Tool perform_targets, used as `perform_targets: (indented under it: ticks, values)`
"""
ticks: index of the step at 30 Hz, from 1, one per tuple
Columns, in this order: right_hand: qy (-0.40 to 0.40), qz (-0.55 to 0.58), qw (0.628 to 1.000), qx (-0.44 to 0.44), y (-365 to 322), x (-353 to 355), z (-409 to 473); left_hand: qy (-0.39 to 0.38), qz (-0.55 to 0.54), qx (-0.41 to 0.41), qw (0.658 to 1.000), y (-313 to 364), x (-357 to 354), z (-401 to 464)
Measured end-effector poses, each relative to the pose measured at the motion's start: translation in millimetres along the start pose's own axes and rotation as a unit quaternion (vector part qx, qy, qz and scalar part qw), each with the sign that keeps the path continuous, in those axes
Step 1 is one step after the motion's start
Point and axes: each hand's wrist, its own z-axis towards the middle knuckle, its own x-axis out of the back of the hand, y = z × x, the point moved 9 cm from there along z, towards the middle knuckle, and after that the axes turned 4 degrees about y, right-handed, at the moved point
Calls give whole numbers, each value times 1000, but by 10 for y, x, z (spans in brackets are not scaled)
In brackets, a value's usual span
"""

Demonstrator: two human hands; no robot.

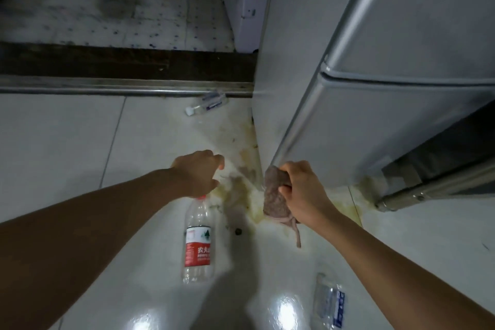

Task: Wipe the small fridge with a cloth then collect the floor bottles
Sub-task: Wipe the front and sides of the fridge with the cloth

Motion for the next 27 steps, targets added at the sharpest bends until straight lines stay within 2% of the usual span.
perform_targets:
  ticks: [12,19,23,27]
  values:
    - [-7,94,996,8,-1363,2017,-538,16,-70,31,997,323,2152,-1360]
    - [70,122,989,35,-2062,3030,-535,87,-74,13,993,352,3392,-1652]
    - [113,103,988,33,-2320,3384,-354,84,-72,-5,994,167,3808,-1539]
    - [171,83,982,-7,-2495,3637,-127,94,-68,-48,992,-78,4159,-1244]
